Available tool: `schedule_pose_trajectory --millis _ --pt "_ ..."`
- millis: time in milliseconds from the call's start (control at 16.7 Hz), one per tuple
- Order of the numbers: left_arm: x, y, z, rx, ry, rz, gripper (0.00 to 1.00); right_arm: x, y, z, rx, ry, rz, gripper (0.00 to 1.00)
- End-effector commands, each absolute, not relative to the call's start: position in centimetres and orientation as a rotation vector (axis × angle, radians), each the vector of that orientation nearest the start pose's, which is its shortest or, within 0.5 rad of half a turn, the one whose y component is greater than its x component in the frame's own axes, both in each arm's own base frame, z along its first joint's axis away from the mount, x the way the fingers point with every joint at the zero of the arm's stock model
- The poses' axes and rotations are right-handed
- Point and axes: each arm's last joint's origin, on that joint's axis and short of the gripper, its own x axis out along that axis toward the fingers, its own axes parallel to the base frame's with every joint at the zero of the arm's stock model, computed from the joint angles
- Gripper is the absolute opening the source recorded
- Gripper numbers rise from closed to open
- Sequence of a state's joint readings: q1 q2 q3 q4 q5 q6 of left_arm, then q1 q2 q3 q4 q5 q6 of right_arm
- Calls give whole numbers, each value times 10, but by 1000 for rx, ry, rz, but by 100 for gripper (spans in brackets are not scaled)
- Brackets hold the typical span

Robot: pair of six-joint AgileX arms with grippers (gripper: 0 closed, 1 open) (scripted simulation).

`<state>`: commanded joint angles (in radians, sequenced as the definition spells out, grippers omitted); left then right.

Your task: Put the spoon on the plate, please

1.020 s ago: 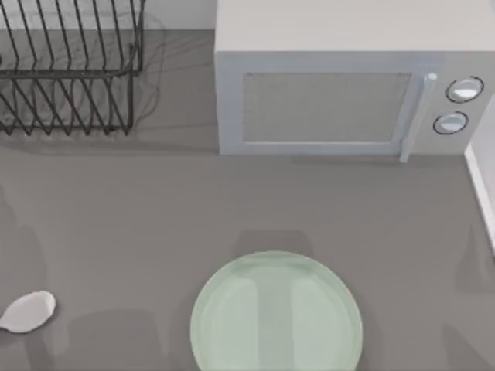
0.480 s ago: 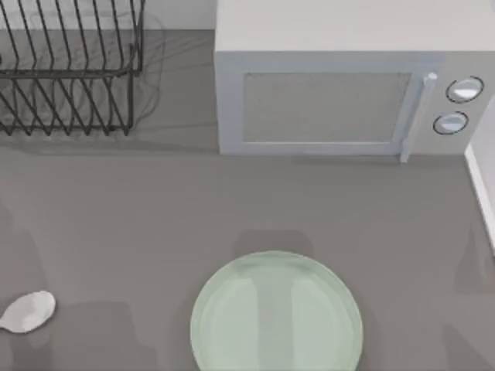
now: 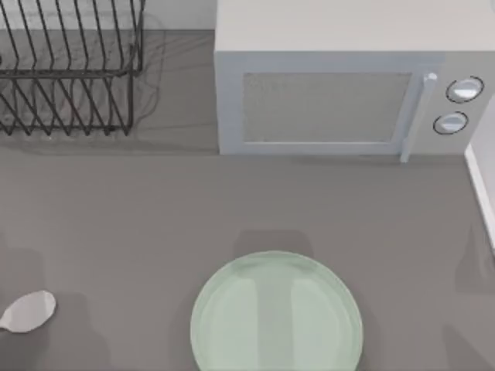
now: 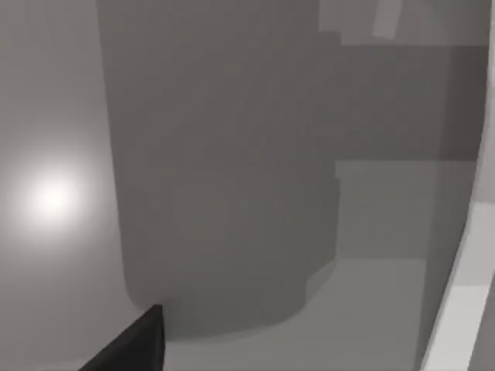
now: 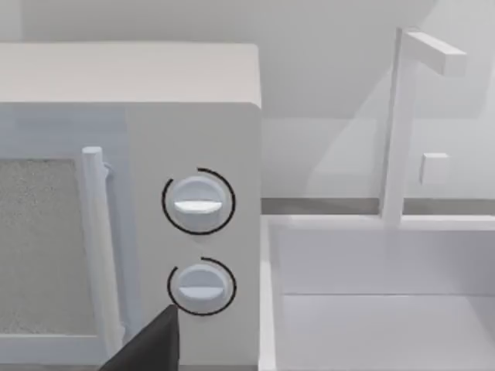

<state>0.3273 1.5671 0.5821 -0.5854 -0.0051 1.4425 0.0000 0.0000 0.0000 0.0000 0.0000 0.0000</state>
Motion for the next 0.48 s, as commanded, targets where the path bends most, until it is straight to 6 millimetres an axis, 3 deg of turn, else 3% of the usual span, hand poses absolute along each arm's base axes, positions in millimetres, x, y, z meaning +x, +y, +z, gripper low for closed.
schedule_pose_trajectory --millis 240,480 --pt "198 68 92 870 1395 -866 100 106 -1 160 0 0 0 100" --pt "198 68 92 870 1395 -866 70 106 -1 160 0 0 0 100"
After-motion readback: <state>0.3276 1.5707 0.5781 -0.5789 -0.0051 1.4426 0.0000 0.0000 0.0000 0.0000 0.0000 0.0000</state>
